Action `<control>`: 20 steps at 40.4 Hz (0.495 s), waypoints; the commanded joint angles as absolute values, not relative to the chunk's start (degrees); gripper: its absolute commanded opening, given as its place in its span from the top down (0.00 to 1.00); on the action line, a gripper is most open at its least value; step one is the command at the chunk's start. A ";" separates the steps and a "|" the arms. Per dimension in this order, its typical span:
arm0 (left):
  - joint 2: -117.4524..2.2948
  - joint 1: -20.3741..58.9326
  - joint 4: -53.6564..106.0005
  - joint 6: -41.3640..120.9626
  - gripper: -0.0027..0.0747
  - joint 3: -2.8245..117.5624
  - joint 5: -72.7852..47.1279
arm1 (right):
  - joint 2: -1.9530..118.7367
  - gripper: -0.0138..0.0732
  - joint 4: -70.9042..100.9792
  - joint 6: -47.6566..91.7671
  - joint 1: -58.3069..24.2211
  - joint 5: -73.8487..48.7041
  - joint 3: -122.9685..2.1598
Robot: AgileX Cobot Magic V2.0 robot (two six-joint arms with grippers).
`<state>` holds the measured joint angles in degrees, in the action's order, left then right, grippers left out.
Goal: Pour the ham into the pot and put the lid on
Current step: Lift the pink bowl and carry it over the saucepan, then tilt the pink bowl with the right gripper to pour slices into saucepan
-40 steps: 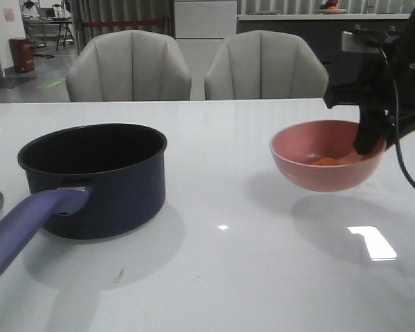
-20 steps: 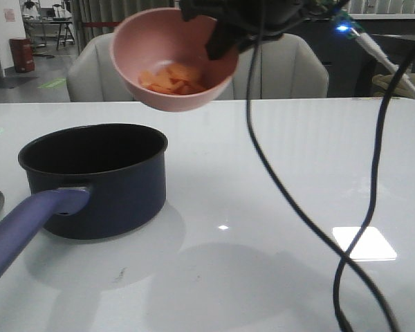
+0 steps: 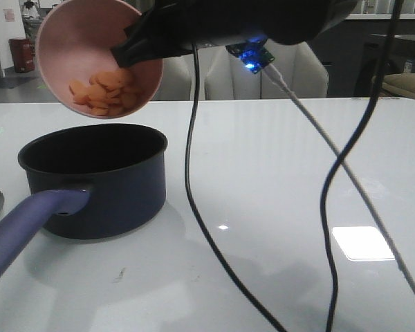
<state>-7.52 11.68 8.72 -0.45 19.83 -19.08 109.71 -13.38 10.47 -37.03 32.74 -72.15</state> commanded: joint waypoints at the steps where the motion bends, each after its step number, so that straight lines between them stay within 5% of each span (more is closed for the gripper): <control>1: -8.08 11.96 9.22 -0.57 0.26 21.36 -14.98 | 107.89 0.68 -13.33 20.17 -37.64 42.57 -73.62; 13: -8.08 11.96 9.22 -0.57 0.26 21.36 -14.98 | 110.52 0.68 -0.69 45.43 -41.39 52.52 -72.96; 20: -8.08 11.96 9.22 -0.57 0.26 21.36 -14.98 | 113.72 0.68 0.00 56.11 -43.29 69.36 -70.13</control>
<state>-7.52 11.68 8.72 -0.45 19.83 -19.08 115.18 -0.99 49.43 -42.60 54.74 -69.85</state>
